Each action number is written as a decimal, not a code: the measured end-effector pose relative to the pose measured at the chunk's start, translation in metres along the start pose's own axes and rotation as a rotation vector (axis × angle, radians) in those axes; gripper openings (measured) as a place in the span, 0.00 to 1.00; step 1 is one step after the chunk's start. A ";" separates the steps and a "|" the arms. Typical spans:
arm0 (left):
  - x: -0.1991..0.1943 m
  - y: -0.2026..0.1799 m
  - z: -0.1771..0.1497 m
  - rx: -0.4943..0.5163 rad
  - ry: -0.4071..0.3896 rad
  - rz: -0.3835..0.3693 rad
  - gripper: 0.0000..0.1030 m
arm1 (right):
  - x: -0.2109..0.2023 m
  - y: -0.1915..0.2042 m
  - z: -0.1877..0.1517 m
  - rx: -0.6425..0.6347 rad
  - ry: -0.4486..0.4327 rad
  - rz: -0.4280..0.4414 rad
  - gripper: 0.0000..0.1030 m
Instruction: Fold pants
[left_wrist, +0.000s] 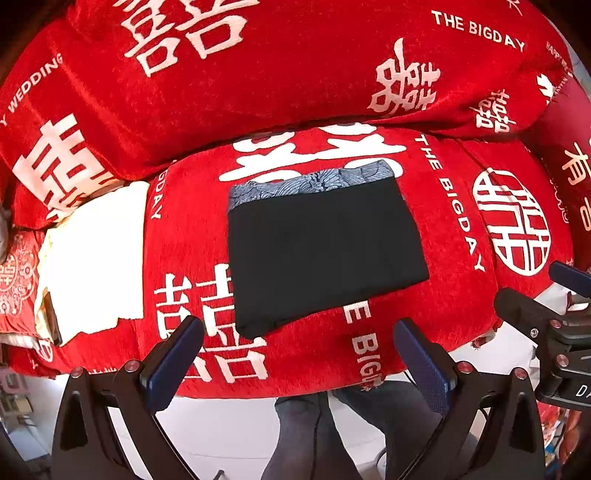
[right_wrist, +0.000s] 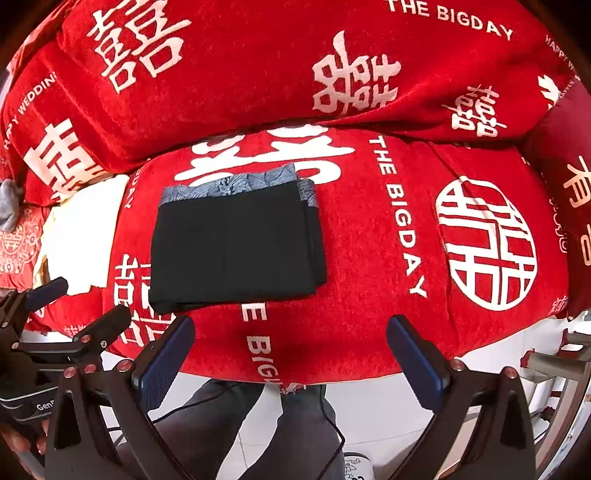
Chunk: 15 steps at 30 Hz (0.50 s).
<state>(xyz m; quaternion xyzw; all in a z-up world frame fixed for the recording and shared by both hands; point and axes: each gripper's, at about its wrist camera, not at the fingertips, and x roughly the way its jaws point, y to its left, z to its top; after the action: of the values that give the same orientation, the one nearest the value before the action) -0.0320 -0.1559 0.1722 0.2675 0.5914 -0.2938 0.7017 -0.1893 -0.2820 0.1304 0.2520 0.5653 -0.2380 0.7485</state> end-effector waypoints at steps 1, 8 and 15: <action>0.000 0.000 0.001 0.002 0.000 0.002 1.00 | -0.001 0.000 0.001 0.001 -0.003 -0.004 1.00; -0.007 0.010 0.008 -0.022 -0.039 0.027 1.00 | -0.001 0.000 0.005 -0.008 -0.003 -0.011 1.00; -0.003 0.019 0.005 -0.049 -0.034 0.019 1.00 | 0.003 0.001 0.010 0.001 0.008 -0.013 1.00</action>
<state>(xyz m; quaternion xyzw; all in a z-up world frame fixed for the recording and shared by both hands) -0.0157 -0.1461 0.1767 0.2508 0.5839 -0.2772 0.7206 -0.1808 -0.2876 0.1302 0.2498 0.5698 -0.2419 0.7446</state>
